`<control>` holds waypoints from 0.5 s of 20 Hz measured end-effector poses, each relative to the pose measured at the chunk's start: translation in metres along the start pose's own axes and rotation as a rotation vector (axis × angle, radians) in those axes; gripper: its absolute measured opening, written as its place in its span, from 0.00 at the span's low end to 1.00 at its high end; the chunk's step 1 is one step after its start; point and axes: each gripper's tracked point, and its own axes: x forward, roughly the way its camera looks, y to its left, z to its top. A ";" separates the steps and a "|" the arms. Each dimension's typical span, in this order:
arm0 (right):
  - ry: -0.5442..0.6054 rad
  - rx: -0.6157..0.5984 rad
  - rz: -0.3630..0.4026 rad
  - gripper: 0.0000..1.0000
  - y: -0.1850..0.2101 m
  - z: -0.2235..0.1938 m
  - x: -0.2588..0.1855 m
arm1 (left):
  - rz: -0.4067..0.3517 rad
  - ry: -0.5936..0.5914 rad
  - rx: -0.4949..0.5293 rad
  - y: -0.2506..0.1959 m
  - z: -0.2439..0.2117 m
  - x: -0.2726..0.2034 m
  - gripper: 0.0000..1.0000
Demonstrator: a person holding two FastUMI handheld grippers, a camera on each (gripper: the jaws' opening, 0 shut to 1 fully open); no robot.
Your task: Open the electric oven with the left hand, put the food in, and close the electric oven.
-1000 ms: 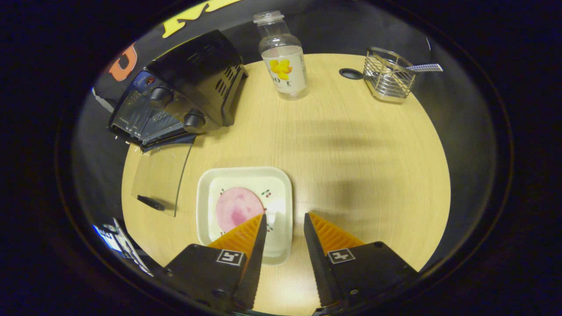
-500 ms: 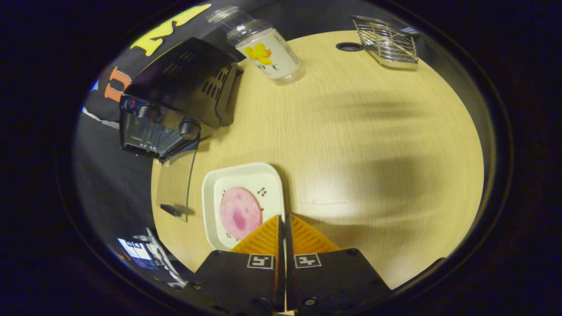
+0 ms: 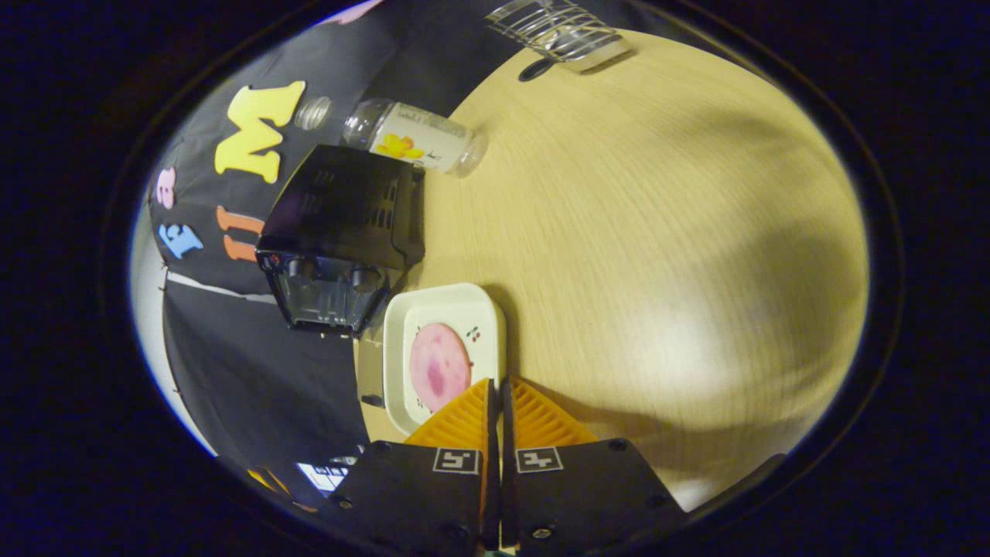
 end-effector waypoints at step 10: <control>-0.115 -0.019 -0.065 0.02 0.000 -0.022 -0.073 | -0.080 0.015 0.024 -0.010 -0.005 -0.023 0.96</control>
